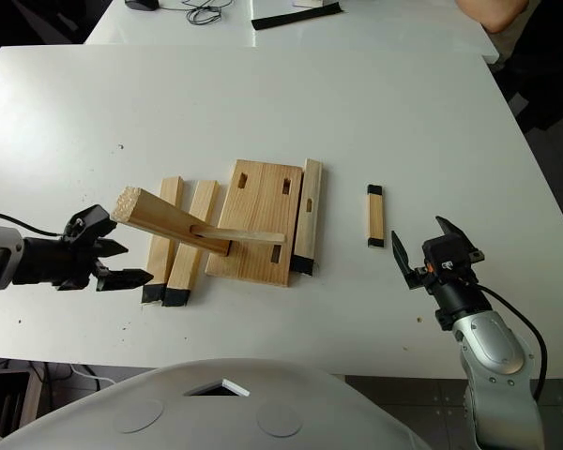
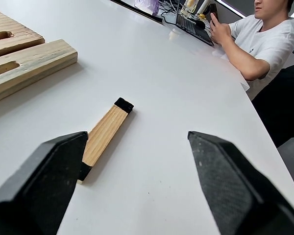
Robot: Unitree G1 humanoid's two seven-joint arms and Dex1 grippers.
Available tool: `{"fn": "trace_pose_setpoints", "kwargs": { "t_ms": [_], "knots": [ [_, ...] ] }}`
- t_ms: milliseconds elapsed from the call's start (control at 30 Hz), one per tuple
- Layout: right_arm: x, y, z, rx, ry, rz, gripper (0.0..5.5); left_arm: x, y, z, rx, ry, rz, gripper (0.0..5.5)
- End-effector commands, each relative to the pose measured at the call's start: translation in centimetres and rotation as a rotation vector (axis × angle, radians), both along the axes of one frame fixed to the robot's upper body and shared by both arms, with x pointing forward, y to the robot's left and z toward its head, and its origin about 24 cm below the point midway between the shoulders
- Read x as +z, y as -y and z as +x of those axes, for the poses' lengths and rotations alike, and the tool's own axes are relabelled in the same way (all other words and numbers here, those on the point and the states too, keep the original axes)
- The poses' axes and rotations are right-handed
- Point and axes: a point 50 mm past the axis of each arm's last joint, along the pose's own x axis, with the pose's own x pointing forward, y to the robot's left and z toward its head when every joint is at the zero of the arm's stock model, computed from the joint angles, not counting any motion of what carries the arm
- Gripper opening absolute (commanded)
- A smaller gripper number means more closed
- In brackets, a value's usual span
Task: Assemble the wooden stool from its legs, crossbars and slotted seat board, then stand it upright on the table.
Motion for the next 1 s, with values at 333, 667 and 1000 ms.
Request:
{"fn": "trace_pose_setpoints", "kwargs": {
  "t_ms": [333, 667, 1000],
  "knots": [
    [0.1, 0.1, 1.0, 0.028, 0.007, -0.006, 3.8, -1.9, 1.0, -0.8, 0.057, 0.006, -0.015, 4.45],
    [0.0, 0.0, 1.1, 0.034, 0.004, -0.001, 3.8, -3.4, 0.6, -0.6, 0.097, 0.035, 0.063, 4.45],
    [-0.2, -0.3, 0.8, 0.016, 0.009, 0.009, 3.8, -4.1, -1.2, 0.6, 0.086, 0.054, 0.127, 4.45]
  ]
}}
